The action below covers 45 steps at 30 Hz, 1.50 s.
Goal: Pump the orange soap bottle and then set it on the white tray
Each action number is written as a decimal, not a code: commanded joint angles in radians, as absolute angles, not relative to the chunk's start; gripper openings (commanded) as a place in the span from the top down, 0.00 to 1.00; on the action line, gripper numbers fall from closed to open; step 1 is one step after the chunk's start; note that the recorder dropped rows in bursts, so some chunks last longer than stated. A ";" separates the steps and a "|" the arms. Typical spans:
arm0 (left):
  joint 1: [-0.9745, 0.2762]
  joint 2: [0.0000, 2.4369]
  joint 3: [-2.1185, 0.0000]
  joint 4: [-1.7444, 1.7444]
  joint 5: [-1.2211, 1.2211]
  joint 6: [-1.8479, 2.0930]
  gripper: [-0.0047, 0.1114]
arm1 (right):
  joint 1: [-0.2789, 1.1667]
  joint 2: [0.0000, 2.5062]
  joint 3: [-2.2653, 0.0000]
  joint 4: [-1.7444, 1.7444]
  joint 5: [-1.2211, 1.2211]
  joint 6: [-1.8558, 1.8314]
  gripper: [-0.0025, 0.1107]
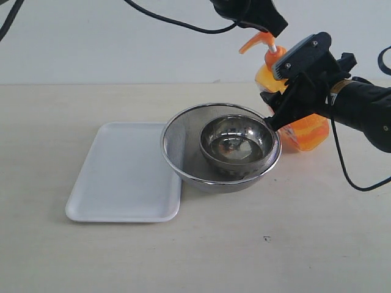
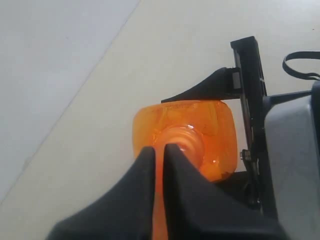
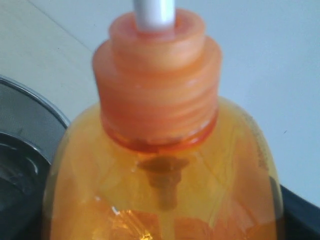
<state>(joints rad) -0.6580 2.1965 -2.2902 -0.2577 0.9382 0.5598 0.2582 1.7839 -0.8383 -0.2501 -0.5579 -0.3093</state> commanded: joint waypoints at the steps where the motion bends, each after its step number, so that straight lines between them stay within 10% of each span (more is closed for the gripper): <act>1: -0.661 2.169 -2.270 -0.217 0.963 0.553 0.92 | 0.262 1.767 -0.847 -0.260 -0.609 -0.270 0.98; 45: -0.661 2.154 -2.270 -0.204 0.941 0.539 0.92 | 0.262 1.767 -0.847 -0.260 -0.609 -0.270 0.98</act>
<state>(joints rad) -0.6580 2.1573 -2.2721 -0.1987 0.9335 0.5508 0.2600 1.7839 -0.8383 -0.2524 -0.5740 -0.2751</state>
